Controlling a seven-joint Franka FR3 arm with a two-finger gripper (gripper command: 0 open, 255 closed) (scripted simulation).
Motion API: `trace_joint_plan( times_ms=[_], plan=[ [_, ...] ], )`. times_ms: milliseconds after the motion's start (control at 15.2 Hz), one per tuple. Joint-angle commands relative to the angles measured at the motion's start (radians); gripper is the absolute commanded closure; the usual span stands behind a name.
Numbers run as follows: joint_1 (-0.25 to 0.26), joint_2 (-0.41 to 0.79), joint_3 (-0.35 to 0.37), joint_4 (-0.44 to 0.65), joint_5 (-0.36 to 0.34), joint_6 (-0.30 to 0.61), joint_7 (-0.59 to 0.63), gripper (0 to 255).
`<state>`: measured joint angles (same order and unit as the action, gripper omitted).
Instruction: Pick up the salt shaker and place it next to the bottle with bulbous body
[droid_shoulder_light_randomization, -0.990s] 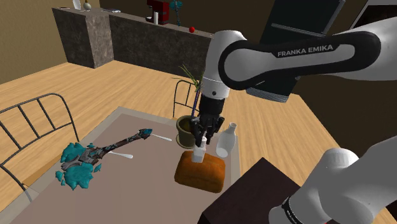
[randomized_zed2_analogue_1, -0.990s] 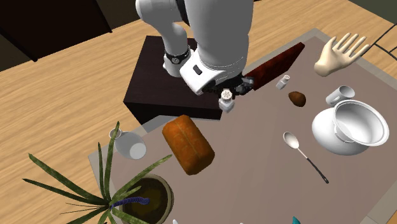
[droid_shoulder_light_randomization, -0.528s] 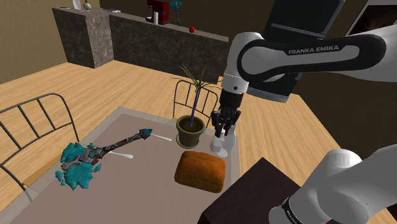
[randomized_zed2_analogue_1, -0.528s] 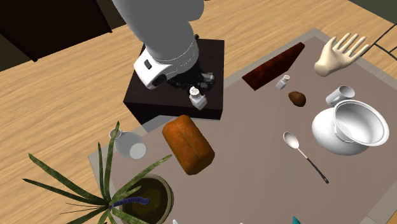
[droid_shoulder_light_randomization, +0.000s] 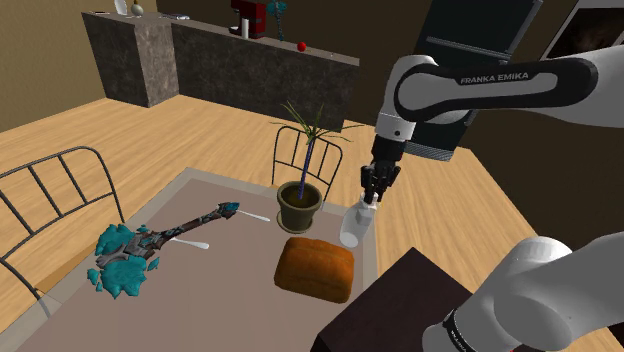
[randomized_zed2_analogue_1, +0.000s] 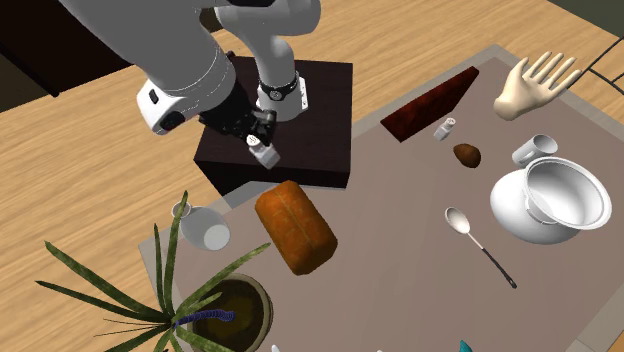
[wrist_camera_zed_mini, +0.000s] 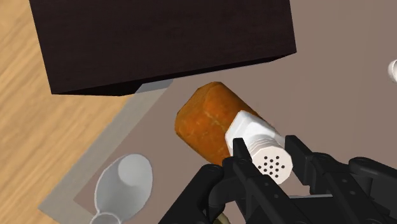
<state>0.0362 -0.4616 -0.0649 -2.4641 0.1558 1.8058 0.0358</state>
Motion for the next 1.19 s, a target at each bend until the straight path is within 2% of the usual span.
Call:
trace_joint_plan(
  times_ms=[0, 792, 1122],
  plan=[
    [-0.028, 0.001, -0.041, 0.014, -0.032, -0.021, -0.052, 255],
    [-0.16, 0.121, -0.259, 0.145, -0.171, -0.06, -0.343, 255],
    [-0.161, 0.143, -0.265, 0.095, -0.169, 0.011, -0.352, 255]
  ],
)
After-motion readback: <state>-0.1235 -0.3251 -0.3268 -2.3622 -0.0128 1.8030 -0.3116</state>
